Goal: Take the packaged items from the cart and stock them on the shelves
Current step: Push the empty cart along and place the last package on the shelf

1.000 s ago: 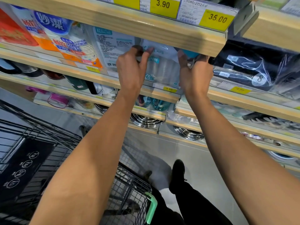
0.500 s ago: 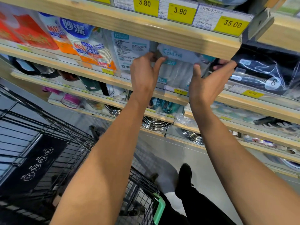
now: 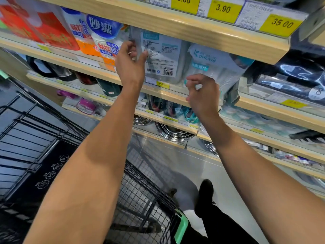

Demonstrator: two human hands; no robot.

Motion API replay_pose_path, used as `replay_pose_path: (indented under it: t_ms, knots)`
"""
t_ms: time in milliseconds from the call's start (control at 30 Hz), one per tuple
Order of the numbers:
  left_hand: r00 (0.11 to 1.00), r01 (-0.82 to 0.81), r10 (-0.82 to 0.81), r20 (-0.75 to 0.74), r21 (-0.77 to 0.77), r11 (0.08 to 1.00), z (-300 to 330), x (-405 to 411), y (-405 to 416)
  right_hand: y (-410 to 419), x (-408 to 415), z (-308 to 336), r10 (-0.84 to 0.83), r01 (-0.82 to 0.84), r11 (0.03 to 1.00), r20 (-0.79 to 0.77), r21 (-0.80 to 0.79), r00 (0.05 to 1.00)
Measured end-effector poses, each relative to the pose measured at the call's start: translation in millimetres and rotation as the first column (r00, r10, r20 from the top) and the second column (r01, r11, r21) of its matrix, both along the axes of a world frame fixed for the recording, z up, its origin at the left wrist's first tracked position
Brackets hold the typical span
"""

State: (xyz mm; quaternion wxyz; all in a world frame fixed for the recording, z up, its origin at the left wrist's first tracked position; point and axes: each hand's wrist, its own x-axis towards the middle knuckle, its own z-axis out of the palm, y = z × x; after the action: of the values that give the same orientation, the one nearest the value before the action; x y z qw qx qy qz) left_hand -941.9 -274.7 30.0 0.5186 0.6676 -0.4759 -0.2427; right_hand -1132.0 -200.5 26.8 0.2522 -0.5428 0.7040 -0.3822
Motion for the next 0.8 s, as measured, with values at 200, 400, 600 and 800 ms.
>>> replay_pose_path:
  t_ms: [200, 400, 600, 800]
  knots:
    - [0.988, -0.059, 0.065, 0.142, -0.048, 0.997, 0.4, 0.1, -8.2, -39.4, 26.3, 3.3, 0.107, -0.106, 0.984, 0.002, 0.144, 0.994]
    - [0.961, -0.106, 0.096, 0.26, 0.025, 0.994, 1.2, -3.4, -22.6, -47.6, 26.4, -2.0, 0.049, -0.048, 0.991, -0.007, 0.127, 0.999]
    - [0.973, 0.039, -0.016, 0.232, -0.096, 0.995, 0.7, 3.3, -8.7, -45.8, 42.6, -5.2, 0.066, -0.144, 0.956, 0.29, 0.257, 0.955]
    - [0.968, -0.086, 0.115, 0.224, -0.134, 0.987, 6.6, -10.7, -5.2, -56.5, 42.4, 2.5, 0.008, -0.086, 0.956, 0.267, 0.28, 0.964]
